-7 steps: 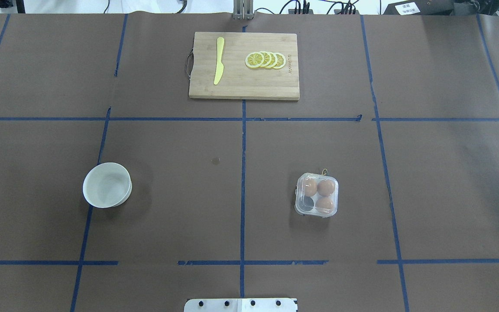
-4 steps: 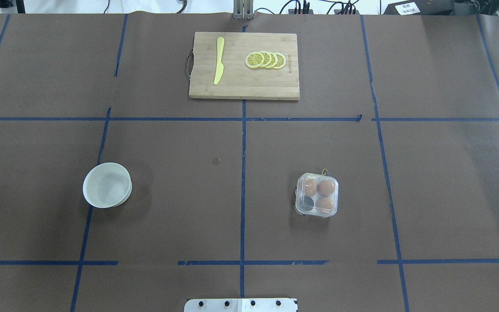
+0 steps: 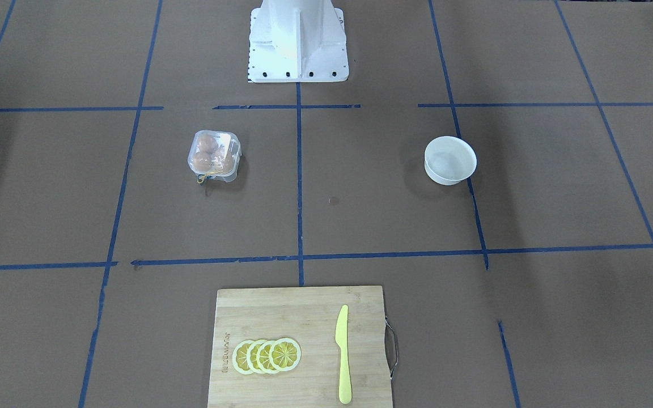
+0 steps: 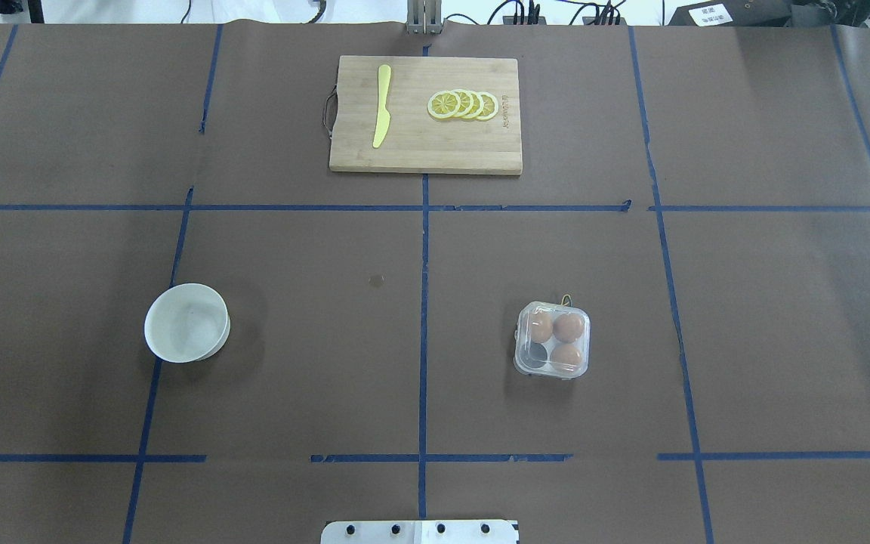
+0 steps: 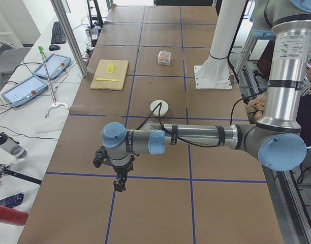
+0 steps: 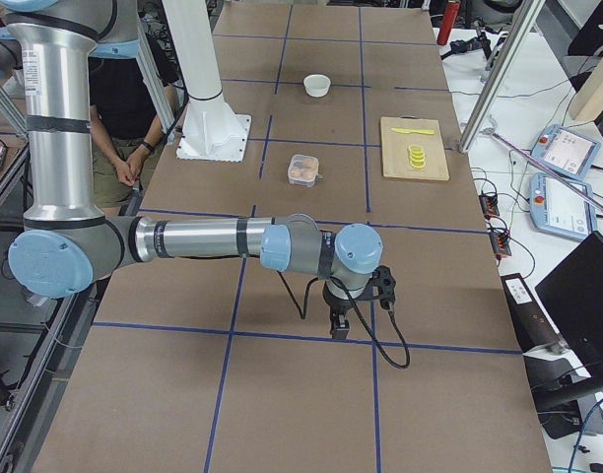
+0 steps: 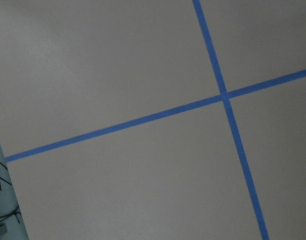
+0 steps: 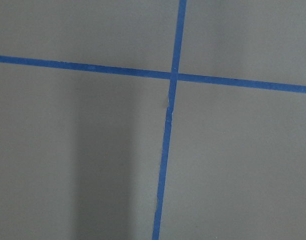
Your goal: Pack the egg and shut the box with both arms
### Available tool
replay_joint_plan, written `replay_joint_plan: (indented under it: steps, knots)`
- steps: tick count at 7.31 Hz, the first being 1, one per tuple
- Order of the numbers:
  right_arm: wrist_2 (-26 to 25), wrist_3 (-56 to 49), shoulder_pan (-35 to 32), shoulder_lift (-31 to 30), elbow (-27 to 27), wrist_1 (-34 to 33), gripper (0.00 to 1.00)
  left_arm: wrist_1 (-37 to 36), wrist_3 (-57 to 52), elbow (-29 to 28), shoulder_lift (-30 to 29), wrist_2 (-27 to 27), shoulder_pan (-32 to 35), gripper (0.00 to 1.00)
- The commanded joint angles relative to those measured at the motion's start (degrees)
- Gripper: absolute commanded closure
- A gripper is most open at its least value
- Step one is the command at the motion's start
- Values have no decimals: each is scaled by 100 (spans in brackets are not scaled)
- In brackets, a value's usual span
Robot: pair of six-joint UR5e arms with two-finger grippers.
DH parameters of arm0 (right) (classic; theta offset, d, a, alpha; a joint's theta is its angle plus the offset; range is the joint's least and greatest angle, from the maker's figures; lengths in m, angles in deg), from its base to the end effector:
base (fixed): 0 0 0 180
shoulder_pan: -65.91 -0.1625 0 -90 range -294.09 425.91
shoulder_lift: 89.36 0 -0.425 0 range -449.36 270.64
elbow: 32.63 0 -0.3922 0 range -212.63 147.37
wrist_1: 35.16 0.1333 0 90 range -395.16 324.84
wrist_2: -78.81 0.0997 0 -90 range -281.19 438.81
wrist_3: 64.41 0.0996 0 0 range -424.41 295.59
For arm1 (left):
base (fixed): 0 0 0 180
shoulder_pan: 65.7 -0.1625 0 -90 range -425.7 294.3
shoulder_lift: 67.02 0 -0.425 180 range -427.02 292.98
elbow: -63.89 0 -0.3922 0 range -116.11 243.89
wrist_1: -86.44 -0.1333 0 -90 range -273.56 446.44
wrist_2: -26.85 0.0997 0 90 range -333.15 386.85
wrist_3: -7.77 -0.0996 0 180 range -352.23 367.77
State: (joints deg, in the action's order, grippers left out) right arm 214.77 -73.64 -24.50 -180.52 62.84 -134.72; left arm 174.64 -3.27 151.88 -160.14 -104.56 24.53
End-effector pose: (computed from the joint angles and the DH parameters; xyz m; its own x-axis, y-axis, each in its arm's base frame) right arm 0.0651 -0.4750 0.6360 0.6868 -0.0899 0.7212 0.1044 0.9942 0.0245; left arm -0.0695 -0.5138 0.6552 0.7368 0.1807 -0.6515 -0.1397 0.9835 0.1148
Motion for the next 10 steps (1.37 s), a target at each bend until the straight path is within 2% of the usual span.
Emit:
replay_joint_plan:
  steps: [1,3,10]
  knots:
    - [1,0,-29,-68,-10,-2,0,40,540,279,31,-105,-171,0]
    - [132,-9,-108,-129,-10,-2,0,40,542,281,40,-69,-233,0]
    - [124,18,-108,-112,-10,7,0,40,551,228,49,-69,-233,0]
